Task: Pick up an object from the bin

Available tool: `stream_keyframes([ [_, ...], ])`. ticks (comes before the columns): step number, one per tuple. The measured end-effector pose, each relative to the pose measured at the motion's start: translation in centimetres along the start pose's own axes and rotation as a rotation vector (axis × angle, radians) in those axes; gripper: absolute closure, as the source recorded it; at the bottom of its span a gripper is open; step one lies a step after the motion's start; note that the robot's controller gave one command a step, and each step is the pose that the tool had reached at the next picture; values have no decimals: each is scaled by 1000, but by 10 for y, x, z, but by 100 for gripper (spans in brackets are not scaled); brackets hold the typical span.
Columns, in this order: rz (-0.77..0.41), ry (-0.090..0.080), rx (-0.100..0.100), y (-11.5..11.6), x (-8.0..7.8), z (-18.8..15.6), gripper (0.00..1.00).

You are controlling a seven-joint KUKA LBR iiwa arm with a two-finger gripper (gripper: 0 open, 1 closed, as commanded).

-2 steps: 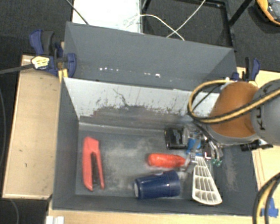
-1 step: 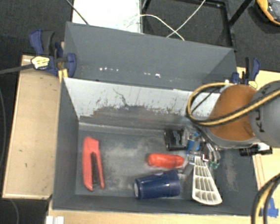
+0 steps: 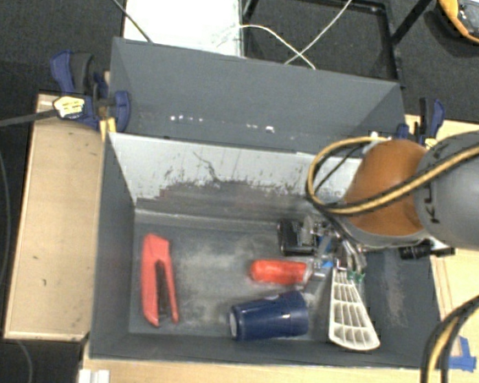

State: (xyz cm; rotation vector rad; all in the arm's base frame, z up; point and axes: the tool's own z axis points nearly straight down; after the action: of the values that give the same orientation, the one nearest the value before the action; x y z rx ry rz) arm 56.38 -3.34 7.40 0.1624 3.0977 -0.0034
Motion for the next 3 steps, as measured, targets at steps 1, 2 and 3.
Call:
stream_keyframes([
  [1, 55, 7, -1, 0, 6, 1, 100],
  [2, 59, 8, 0, 0, 7, 2, 100],
  [3, 55, 9, -1, 4, 5, -101, 100],
])
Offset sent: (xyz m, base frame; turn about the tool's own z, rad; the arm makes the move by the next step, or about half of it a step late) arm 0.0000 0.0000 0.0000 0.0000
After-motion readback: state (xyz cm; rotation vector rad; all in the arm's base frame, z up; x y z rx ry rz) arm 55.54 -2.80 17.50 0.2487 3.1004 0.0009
